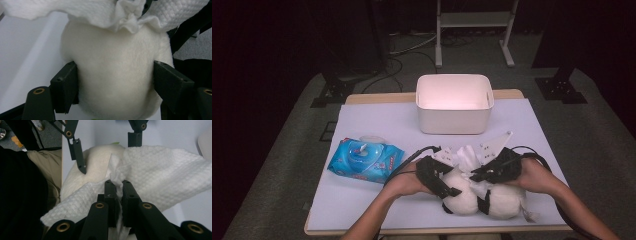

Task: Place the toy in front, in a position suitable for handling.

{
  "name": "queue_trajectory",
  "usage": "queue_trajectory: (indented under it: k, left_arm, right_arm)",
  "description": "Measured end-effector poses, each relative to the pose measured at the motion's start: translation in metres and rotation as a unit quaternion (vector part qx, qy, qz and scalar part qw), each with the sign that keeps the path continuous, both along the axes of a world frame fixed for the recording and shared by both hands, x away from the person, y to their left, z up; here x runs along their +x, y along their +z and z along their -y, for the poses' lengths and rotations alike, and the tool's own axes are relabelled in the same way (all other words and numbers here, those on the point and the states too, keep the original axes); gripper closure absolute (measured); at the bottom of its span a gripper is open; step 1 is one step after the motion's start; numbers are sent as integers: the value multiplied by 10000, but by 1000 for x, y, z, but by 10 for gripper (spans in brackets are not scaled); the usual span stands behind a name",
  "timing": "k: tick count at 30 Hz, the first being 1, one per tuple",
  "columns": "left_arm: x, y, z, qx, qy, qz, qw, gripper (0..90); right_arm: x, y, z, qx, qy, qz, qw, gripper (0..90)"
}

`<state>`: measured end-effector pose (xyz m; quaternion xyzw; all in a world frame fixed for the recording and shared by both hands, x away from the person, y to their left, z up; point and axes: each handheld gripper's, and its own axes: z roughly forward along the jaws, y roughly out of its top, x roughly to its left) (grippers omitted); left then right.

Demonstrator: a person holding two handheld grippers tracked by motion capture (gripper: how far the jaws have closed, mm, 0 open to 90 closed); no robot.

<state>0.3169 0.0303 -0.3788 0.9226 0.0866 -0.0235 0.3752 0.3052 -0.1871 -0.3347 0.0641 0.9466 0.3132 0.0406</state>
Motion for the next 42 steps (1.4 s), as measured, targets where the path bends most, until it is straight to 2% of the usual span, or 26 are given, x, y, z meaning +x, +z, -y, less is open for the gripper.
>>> queue_trajectory:
  k: [4,9,17,26,29,34,38,42]
  left_arm:
    - [0,-3,-4,-128,48,-23,9999,246]
    - [-2,-2,-3,-108,27,36,9999,246]
    - [-3,-2,-3,-89,38,27,9999,245]
    - [-4,-1,-2,-110,47,5,9999,245]
    - [-5,-1,-2,-73,52,11,10000,245]
    - [-3,-2,-2,-1,68,-13,10000,244]
    - [-3,-3,-4,15,83,-49,10000,234]
    - [-2,-2,-3,34,86,-78,9999,202]
  right_arm:
    - [2,-1,2,-9,-40,-44,10000,834]
    - [-1,4,22,0,-210,-36,9998,833]
    - [-10,11,59,166,-513,-32,9985,831]
    - [-15,12,82,277,-678,-67,9973,831]
    - [-15,13,83,286,-701,-70,9971,829]
    - [-12,12,71,275,-615,18,9977,826]
    - [-10,9,61,280,-553,-23,9981,826]
    - [-11,2,58,421,-485,-118,9979,827]
